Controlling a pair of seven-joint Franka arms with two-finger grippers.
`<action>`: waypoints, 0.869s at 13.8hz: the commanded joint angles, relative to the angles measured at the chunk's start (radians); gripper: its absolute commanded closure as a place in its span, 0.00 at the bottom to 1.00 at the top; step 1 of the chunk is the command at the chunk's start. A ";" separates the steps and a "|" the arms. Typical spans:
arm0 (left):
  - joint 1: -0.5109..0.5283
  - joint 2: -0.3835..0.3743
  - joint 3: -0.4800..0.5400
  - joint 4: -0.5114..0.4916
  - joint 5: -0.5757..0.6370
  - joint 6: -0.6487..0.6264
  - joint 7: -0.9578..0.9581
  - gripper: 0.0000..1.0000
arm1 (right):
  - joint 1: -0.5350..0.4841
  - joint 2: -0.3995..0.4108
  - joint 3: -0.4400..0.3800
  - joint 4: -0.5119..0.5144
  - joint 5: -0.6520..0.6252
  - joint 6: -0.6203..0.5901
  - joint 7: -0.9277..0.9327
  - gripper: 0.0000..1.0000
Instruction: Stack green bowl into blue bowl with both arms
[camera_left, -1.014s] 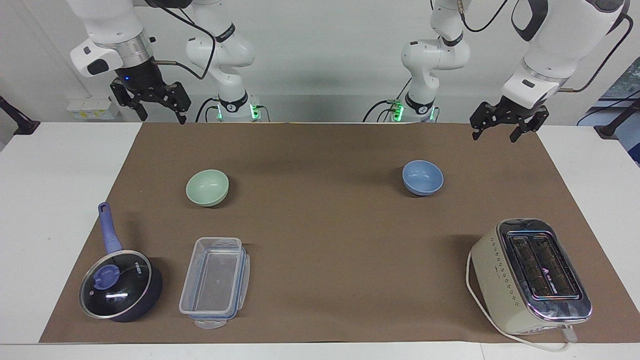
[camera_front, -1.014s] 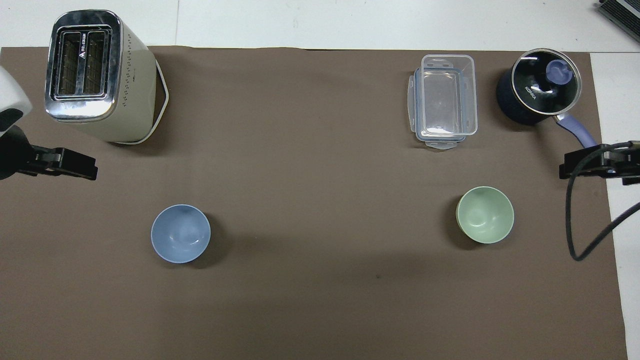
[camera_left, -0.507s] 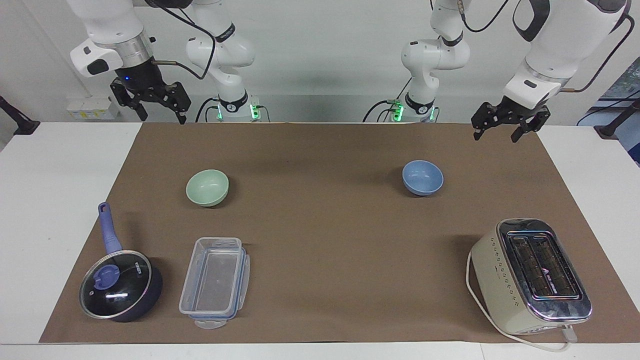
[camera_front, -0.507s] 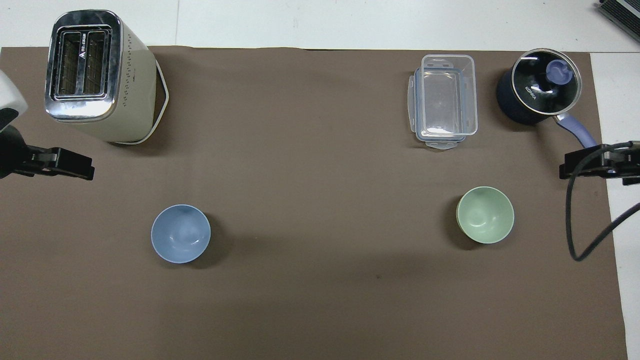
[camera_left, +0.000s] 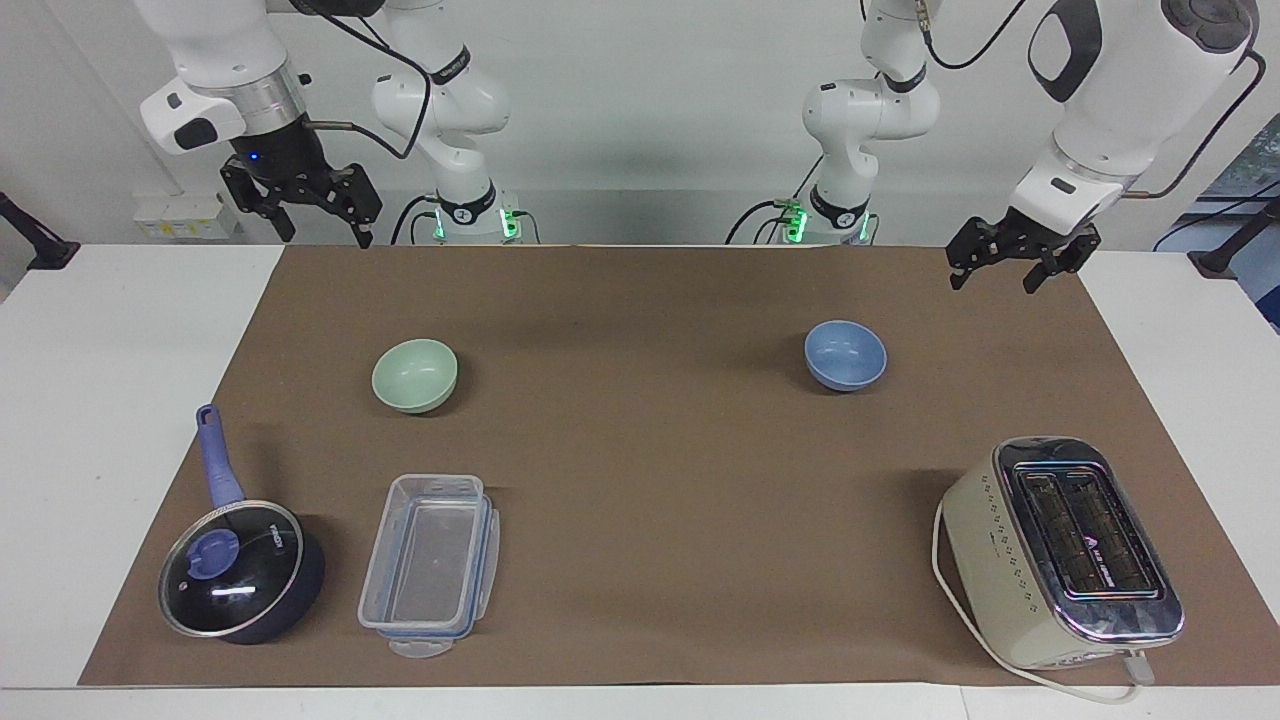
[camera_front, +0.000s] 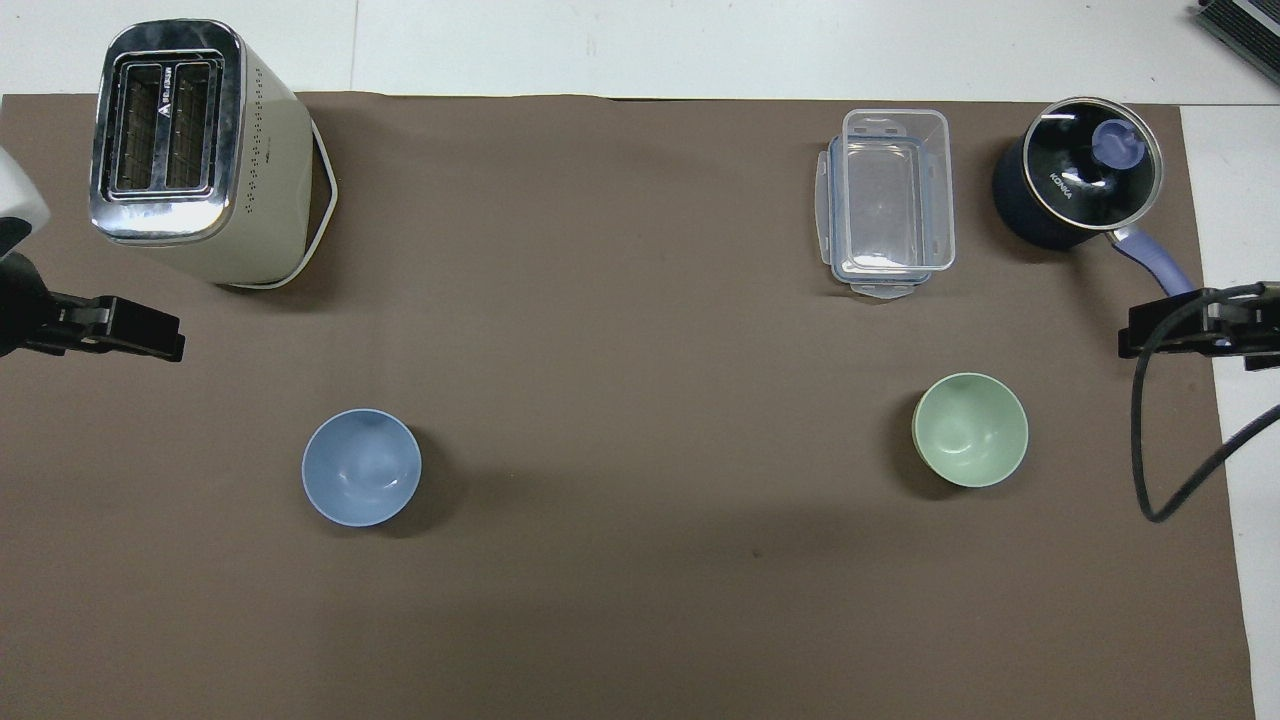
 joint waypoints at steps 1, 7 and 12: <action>0.034 -0.045 -0.009 -0.109 0.010 0.090 0.032 0.00 | -0.008 -0.008 0.002 -0.003 0.005 -0.010 -0.021 0.00; 0.061 -0.060 -0.009 -0.248 0.010 0.236 0.054 0.00 | -0.008 -0.008 0.002 -0.003 0.005 -0.010 -0.021 0.00; 0.060 -0.057 -0.009 -0.448 0.010 0.479 0.052 0.00 | -0.008 -0.008 0.002 -0.003 0.005 -0.010 -0.021 0.00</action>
